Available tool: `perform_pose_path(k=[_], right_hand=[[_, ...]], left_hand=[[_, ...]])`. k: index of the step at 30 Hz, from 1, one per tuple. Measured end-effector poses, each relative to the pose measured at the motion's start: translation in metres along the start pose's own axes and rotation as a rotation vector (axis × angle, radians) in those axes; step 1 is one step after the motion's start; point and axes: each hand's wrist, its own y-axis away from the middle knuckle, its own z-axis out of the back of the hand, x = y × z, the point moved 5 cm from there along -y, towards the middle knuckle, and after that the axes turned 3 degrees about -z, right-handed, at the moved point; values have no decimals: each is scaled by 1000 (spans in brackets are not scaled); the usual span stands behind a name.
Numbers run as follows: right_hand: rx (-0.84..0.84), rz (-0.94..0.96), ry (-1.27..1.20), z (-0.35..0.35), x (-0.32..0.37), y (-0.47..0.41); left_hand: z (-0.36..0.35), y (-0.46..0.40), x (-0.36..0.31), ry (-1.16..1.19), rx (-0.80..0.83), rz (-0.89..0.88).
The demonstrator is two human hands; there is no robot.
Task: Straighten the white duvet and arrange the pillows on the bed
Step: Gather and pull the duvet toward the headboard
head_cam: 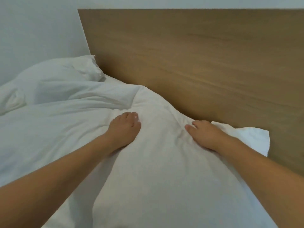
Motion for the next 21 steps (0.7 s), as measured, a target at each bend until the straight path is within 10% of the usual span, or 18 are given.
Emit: perform_pose_path(k=[5,12,17,21], right_hand=[[157,-113,437,17,-36,34],[5,-237,42,-28,-51,49],[-193,-62,-156,-10,-33,83],[-1,261,33,-28,20,168]], left_hand=[[-5,97,-55,-366,221,-310],[-31,101,-67,-173,75,29],[-52,229,-101,-53,79,-128],[-56,264,-80,-195,193,45]])
